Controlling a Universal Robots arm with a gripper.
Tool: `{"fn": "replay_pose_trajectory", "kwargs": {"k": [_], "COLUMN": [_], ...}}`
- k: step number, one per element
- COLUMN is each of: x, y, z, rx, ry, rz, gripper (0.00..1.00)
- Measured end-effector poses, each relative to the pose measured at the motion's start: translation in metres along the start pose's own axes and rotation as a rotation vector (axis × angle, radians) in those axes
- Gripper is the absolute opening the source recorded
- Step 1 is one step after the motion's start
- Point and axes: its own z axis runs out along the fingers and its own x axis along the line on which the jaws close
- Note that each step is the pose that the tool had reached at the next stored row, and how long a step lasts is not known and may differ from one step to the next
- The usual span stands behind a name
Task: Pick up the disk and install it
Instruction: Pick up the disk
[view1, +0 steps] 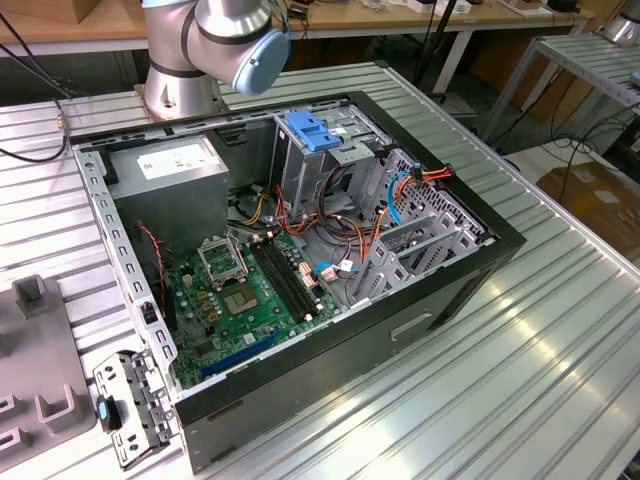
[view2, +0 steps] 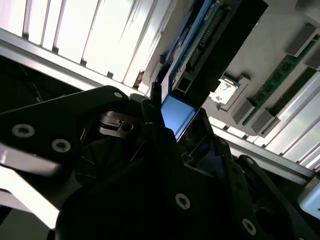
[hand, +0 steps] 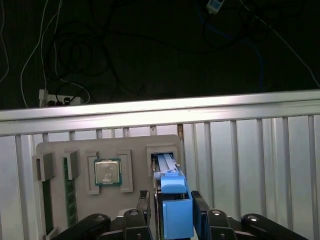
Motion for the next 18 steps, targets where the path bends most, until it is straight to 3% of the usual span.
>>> {"fn": "replay_pose_trajectory", "kwargs": {"k": [7,18], "x": [-0.0017,-0.0017], "y": [0.0009,0.0007], "z": [0.0057,0.0076], "rx": [-0.0003,-0.0023], "ry": [0.0009,0.0013], "rz": [0.009,0.015], "gripper": [0.45,0.45]}}
